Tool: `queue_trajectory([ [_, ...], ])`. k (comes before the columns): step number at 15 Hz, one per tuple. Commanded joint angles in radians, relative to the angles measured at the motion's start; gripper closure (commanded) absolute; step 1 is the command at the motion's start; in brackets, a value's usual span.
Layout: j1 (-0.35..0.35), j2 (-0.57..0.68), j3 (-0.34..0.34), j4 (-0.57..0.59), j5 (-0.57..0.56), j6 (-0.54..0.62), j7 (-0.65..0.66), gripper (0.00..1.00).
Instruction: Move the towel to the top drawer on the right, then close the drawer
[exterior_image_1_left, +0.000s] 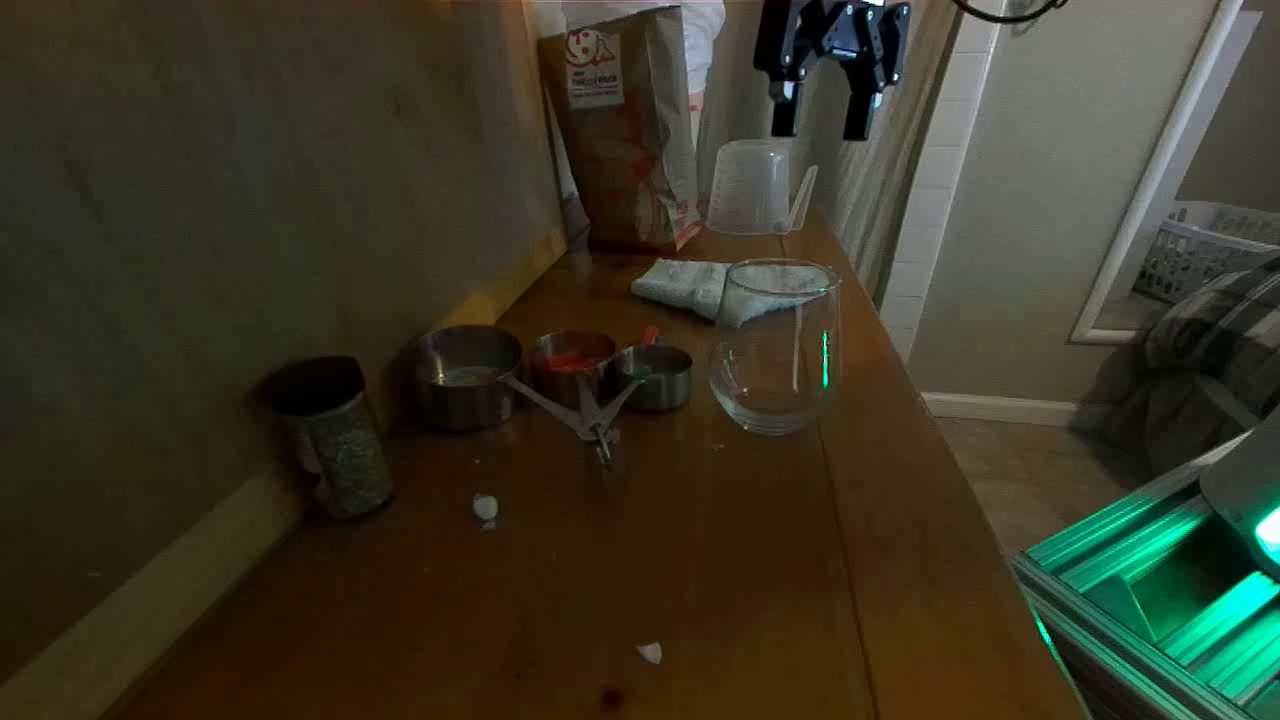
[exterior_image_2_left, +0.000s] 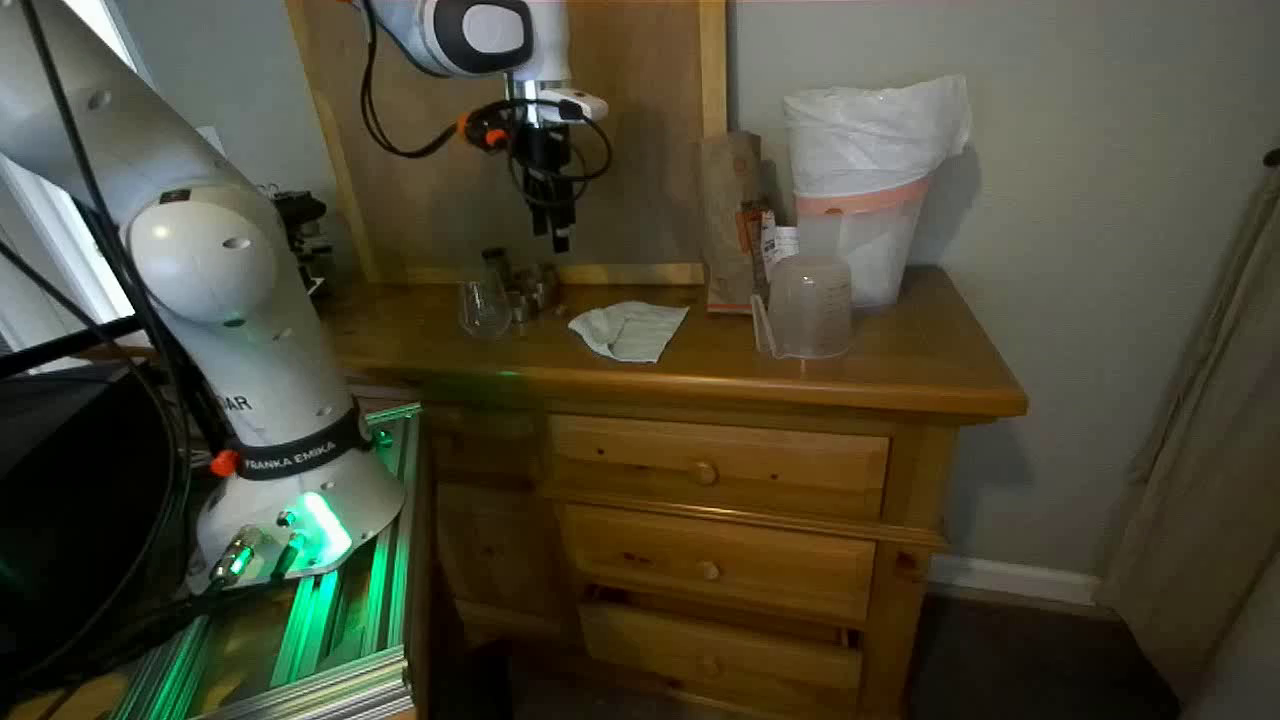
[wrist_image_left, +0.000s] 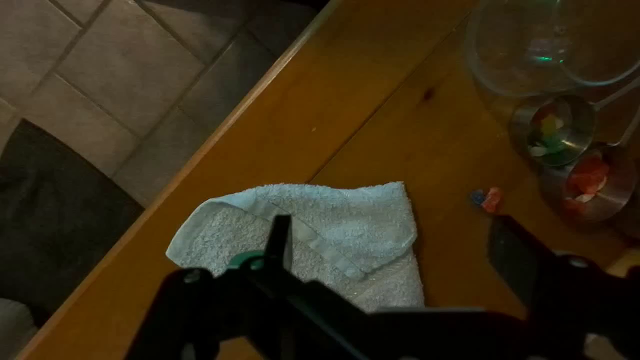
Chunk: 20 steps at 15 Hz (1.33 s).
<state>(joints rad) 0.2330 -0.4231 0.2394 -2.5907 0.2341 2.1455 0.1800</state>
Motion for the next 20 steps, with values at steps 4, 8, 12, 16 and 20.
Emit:
queue_trajectory([
  [4,0.003,0.000,-0.003,0.001,-0.002,-0.001,0.001,0.00],
  [8,-0.021,-0.020,-0.024,-0.017,-0.021,-0.008,-0.007,0.00],
  [12,-0.082,-0.123,-0.103,-0.102,-0.015,-0.003,-0.016,0.00],
  [16,-0.142,-0.209,-0.184,-0.176,0.015,-0.013,-0.024,0.00],
  [20,-0.222,-0.227,-0.243,-0.171,-0.004,-0.004,-0.010,0.00],
])
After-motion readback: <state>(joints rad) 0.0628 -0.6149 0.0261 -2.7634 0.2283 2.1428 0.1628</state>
